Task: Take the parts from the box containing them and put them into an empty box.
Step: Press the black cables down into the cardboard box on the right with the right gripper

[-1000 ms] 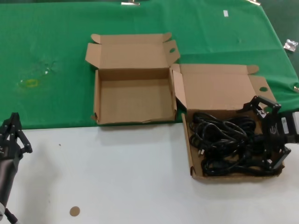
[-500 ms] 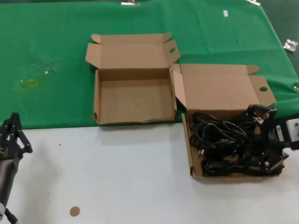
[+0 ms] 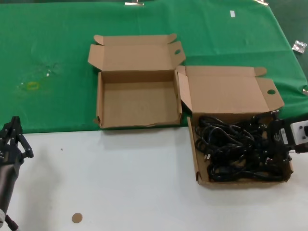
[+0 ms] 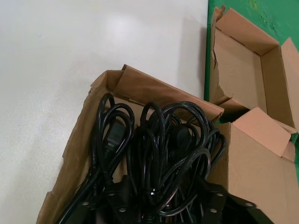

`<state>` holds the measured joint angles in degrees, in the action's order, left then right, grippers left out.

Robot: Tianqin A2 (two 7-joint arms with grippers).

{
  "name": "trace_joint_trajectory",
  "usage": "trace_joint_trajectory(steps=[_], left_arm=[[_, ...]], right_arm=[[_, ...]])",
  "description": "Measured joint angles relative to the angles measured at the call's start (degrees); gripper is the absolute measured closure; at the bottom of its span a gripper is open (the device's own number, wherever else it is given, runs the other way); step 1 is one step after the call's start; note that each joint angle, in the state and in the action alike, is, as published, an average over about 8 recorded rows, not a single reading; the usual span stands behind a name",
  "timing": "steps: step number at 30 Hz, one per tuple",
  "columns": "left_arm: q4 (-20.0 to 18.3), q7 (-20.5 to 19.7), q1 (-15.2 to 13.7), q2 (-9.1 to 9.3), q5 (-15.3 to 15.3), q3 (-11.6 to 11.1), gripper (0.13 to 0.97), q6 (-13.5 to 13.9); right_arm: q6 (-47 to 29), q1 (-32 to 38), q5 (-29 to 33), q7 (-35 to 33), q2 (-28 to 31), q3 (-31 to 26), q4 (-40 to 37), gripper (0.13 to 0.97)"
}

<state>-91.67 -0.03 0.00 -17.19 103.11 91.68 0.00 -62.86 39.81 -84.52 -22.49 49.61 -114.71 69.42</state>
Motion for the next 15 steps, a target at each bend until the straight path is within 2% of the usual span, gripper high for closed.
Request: trace_joint_trajectory(steps=[3,11,15], left_arm=[[0.00,0.00,0.00,0.00,0.00,0.00,0.945,0.00],[0.00,0.00,0.00,0.00,0.00,0.00,0.945,0.00],[0.00,0.00,0.00,0.00,0.00,0.00,0.945,0.00]], right_arm=[[0.12,0.25,0.38,-0.16,-0.24,-0.15,-0.40,0.460],[0.41,0.49,1.13,0.06,-0.58,-0.40,-0.84,0.683],[0.43,0.15,1.23,0.70,-0.43,-0.39,-0.29,0.742]])
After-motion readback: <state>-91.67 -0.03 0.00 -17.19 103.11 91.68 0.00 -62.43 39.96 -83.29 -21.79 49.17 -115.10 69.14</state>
